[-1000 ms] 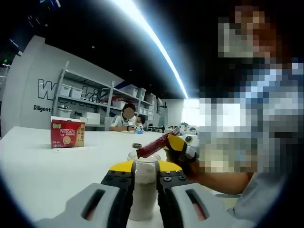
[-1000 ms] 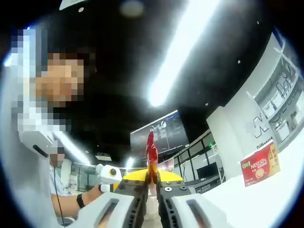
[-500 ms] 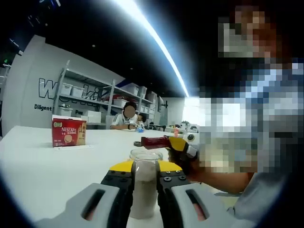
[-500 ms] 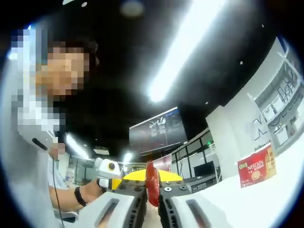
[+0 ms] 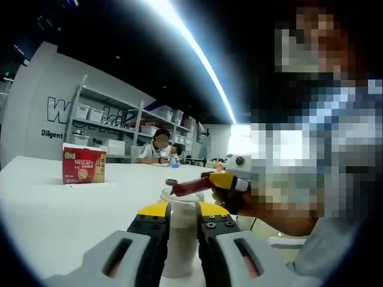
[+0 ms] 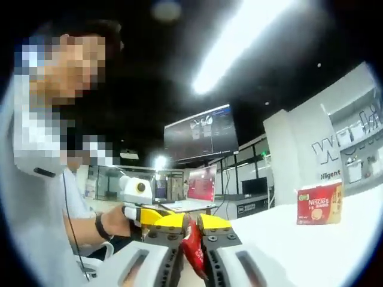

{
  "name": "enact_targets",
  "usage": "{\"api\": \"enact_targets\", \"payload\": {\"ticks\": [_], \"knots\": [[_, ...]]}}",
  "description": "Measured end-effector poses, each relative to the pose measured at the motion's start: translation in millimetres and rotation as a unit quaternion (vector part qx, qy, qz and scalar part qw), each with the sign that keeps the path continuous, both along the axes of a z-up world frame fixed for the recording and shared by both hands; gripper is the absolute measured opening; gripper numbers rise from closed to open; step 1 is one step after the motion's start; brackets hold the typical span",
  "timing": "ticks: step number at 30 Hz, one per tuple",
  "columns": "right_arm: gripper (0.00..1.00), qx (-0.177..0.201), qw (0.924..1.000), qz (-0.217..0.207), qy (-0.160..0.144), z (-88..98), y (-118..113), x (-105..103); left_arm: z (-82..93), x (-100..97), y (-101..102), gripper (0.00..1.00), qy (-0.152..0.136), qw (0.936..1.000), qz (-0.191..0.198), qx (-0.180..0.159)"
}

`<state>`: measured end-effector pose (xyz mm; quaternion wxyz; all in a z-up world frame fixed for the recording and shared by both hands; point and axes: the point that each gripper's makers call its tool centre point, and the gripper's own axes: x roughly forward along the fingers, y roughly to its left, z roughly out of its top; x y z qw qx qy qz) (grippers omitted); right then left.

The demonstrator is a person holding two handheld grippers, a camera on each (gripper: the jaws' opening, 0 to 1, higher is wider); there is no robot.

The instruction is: Tear open the coffee pouch, take out the coffee, and pour the coffee from the pouch into the cup

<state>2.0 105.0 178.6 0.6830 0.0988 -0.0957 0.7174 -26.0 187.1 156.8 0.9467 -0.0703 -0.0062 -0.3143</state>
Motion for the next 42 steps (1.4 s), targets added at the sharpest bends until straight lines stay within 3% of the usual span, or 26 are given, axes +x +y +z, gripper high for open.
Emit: {"api": "enact_targets", "payload": {"ticks": [8,10,11,12,13,15,19,22,25,27,30,32,34,37,42], "knots": [[0.06,-0.060,0.9981,0.010,-0.005,17.2,-3,5,1.6,-3.0,8,0.19,-0.001,1.0000,0.005,-0.001],[0.06,-0.106,0.9942,0.019,0.004,7.4,-1,9,2.1,-2.8,8,0.19,-0.002,1.0000,0.005,-0.001],[0.07,-0.145,0.9888,0.034,0.002,-5.5,1,9,2.3,-2.0,8,0.19,-0.002,1.0000,0.004,-0.002],[0.07,-0.157,0.9870,0.032,-0.007,-10.0,2,11,2.6,-0.9,8,0.19,-0.002,1.0000,0.003,-0.002],[0.07,-0.155,0.9876,0.023,-0.015,-9.1,2,14,3.0,0.8,7,0.19,-0.002,1.0000,0.001,-0.001],[0.06,-0.157,0.9869,0.036,0.003,-4.7,3,11,6.2,4.8,4,0.20,-0.004,0.9999,-0.007,0.008],[0.05,-0.171,0.9845,0.035,-0.011,-0.6,4,8,20.5,18.9,-10,0.20,-0.011,0.9972,-0.048,0.057],[0.05,-0.175,0.9837,0.038,-0.016,4.0,3,6,26.0,30.9,-25,0.21,-0.008,0.9913,-0.083,0.102],[0.05,-0.170,0.9845,0.039,-0.022,14.5,1,4,20.2,37.3,-48,0.21,0.004,0.9782,-0.133,0.160],[0.05,-0.168,0.9846,0.039,-0.027,21.5,1,3,17.1,39.2,-63,0.21,-0.009,0.9660,-0.158,0.205],[0.05,-0.178,0.9827,0.043,-0.031,21.5,2,3,12.3,48.3,-64,0.15,-0.010,0.9581,-0.147,0.246],[0.06,-0.180,0.9823,0.041,-0.033,21.0,0,6,11.9,46.0,-66,0.10,-0.014,0.9563,-0.157,0.247],[0.07,-0.166,0.9846,0.045,-0.034,23.6,-2,7,14.2,43.8,-66,0.07,-0.017,0.9588,-0.167,0.229],[0.18,-0.108,0.9922,0.055,-0.029,33.7,-3,5,18.5,42.8,-66,0.06,-0.027,0.9633,-0.174,0.202],[0.16,-0.006,0.9969,0.072,0.032,44.0,-10,12,25.6,43.6,-63,0.06,-0.026,0.9707,-0.186,0.150]]}}
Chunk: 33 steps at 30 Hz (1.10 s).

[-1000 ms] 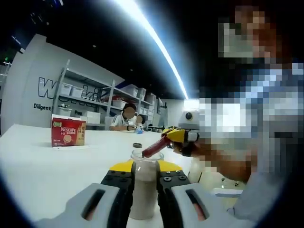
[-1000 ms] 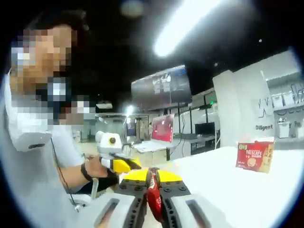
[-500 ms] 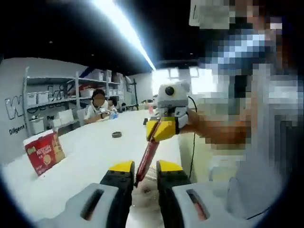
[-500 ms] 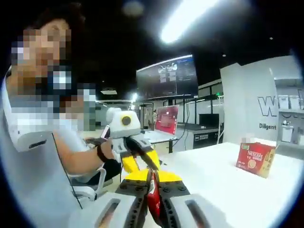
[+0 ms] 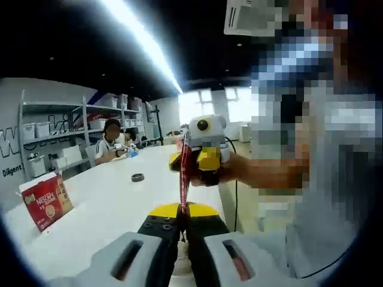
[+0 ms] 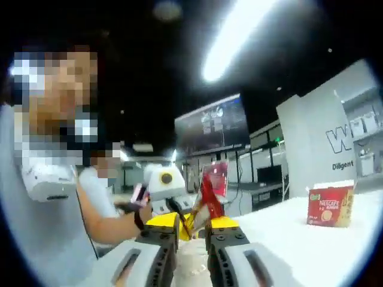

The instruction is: Tear open the coffee pouch, take out the coffee, and pour the coffee from the pouch into the cup

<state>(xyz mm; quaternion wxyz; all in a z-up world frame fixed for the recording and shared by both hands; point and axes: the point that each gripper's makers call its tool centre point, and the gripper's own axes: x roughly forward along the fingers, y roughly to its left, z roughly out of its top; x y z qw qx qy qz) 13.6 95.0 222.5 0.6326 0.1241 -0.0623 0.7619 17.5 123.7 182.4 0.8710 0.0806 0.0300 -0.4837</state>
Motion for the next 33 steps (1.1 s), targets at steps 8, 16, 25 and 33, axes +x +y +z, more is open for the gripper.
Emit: {"api": "enact_targets", "payload": {"ticks": [8,16,25,33], "knots": [[0.05,-0.003,1.0000,-0.004,-0.003,-3.8,6,0,5.8,3.7,1,0.23,0.002,0.9999,0.001,-0.016],[0.16,-0.016,0.9990,-0.011,-0.040,-4.1,6,-3,16.3,1.2,-10,0.07,-0.049,0.9988,-0.007,0.000],[0.04,0.002,0.9999,-0.003,-0.010,-1.3,4,-2,13.3,0.6,-9,0.16,-0.037,0.9993,-0.003,0.005],[0.12,0.012,0.9997,-0.003,-0.021,2.5,0,-8,20.3,-1.8,-9,0.07,-0.055,0.9985,-0.001,-0.001]]}}
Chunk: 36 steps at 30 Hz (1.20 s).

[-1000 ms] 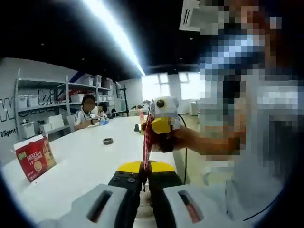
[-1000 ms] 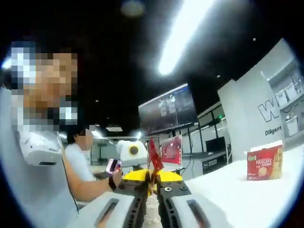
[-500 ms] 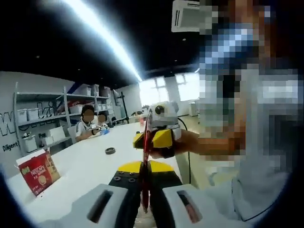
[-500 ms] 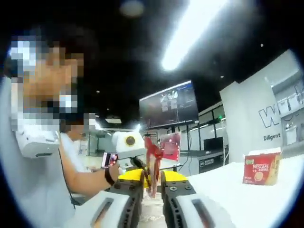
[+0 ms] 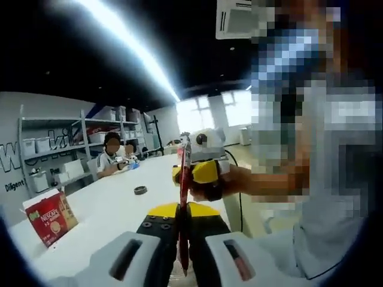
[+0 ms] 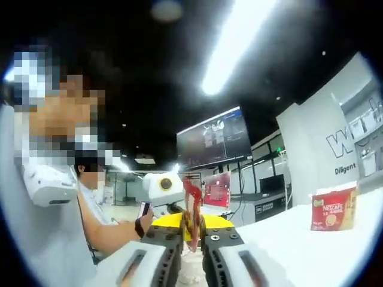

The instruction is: Tear open the coffee pouch, take out the coffee, and pour the coffee from the pouch into the cup

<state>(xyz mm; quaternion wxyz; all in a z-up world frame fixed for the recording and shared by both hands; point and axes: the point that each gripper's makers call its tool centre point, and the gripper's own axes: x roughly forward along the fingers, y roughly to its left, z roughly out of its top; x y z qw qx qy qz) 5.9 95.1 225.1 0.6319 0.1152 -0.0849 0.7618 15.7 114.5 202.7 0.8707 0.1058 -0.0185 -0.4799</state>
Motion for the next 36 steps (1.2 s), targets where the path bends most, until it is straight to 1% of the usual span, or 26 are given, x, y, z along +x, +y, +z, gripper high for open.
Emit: {"api": "enact_targets", "payload": {"ticks": [1,3,7,9,14,17,19,20,21,22,24,25,27,28,30,33,36], "knots": [[0.12,0.002,1.0000,-0.001,0.000,0.3,-2,1,0.6,0.0,1,0.07,0.000,1.0000,0.000,-0.002],[0.08,0.016,0.9998,-0.008,0.008,4.3,-7,3,0.4,-0.5,2,0.07,0.002,1.0000,0.000,-0.005],[0.05,0.016,0.9997,-0.012,0.016,3.6,-7,4,-0.3,0.5,1,0.10,0.008,0.9999,0.001,-0.007],[0.04,0.018,0.9996,-0.011,0.021,3.8,-7,4,-1.1,1.5,1,0.12,0.010,0.9999,0.003,-0.004],[0.05,0.018,0.9995,-0.011,0.023,4.2,-7,4,-1.0,1.0,0,0.08,0.001,1.0000,0.004,0.002],[0.10,0.018,0.9998,-0.010,0.007,4.7,-8,4,-0.5,0.4,0,0.07,0.001,1.0000,0.003,0.002],[0.10,0.021,0.9997,-0.011,0.004,6.1,-9,5,0.4,-0.2,1,0.07,0.001,1.0000,0.003,0.001],[0.09,0.031,0.9994,-0.009,0.011,9.6,-11,6,0.9,-0.7,2,0.07,0.002,1.0000,0.001,0.000],[0.06,0.033,0.9994,-0.006,0.014,10.5,-11,6,1.0,-0.7,2,0.07,0.004,1.0000,0.001,-0.001],[0.06,0.032,0.9994,-0.005,0.015,10.7,-10,5,1.0,-0.9,3,0.08,0.007,1.0000,0.002,-0.002],[0.04,0.032,0.9993,-0.010,0.014,10.9,-8,5,-1.2,-0.5,5,0.13,0.019,0.9998,0.007,-0.002],[0.04,0.033,0.9992,-0.013,0.019,11.4,-8,6,-2.5,0.7,6,0.15,0.021,0.9997,0.011,0.001],[0.04,0.031,0.9989,-0.019,0.028,10.4,-8,8,-4.7,1.1,7,0.13,0.020,0.9997,0.011,0.006],[0.04,0.031,0.9988,-0.019,0.033,9.3,-9,9,-5.1,1.7,7,0.10,0.014,0.9998,0.011,0.008],[0.04,0.031,0.9987,-0.021,0.034,7.7,-11,8,-5.4,2.5,6,0.09,0.014,0.9998,0.011,0.005],[0.05,0.040,0.9985,-0.015,0.036,6.2,-13,8,-6.6,2.0,4,0.08,0.014,0.9998,0.008,0.008],[0.15,0.048,0.9985,-0.009,0.023,8.3,-13,6,-6.7,1.6,3,0.07,0.018,0.9998,0.002,0.009]]}}
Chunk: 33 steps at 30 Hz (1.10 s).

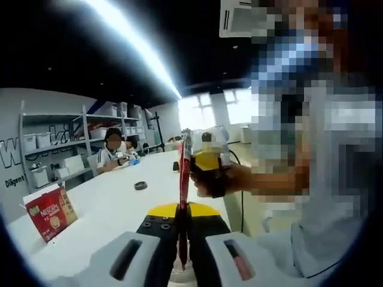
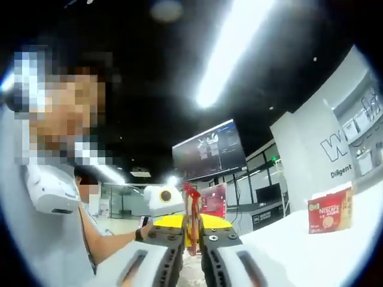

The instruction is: Tear open the coffee pouch, take out the coffee, and pour the coffee from the pouch into the cup

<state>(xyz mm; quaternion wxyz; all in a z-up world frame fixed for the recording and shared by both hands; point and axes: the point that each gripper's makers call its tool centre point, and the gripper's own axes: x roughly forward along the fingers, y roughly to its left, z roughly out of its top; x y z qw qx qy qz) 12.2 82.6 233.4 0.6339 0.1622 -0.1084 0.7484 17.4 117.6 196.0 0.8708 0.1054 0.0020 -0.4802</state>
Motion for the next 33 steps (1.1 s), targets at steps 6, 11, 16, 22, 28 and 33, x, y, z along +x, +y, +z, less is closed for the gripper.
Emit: {"api": "enact_targets", "payload": {"ticks": [6,11,16,22,28,33], "knots": [[0.04,-0.006,0.9997,0.008,-0.022,3.6,5,-4,-4.5,-3.1,-6,0.09,0.012,0.9995,-0.025,0.014],[0.03,0.006,1.0000,-0.002,0.007,5.8,3,4,12.1,2.3,-1,0.13,-0.019,0.9998,0.002,-0.001],[0.04,0.003,0.9996,-0.003,0.029,2.5,6,8,7.7,1.9,-2,0.06,-0.035,0.9991,0.008,0.021],[0.21,0.023,0.9989,0.040,-0.003,3.1,5,-5,7.5,-5.9,-5,0.05,-0.010,0.9989,-0.044,0.013],[0.05,-0.004,0.9989,0.027,-0.039,-3.4,19,-5,6.7,-2.2,-5,0.05,0.050,0.9958,-0.076,-0.008],[0.02,-0.013,0.9997,-0.005,0.018,-4.7,23,4,7.4,4.0,2,0.13,0.053,0.9974,-0.045,-0.020]]}}
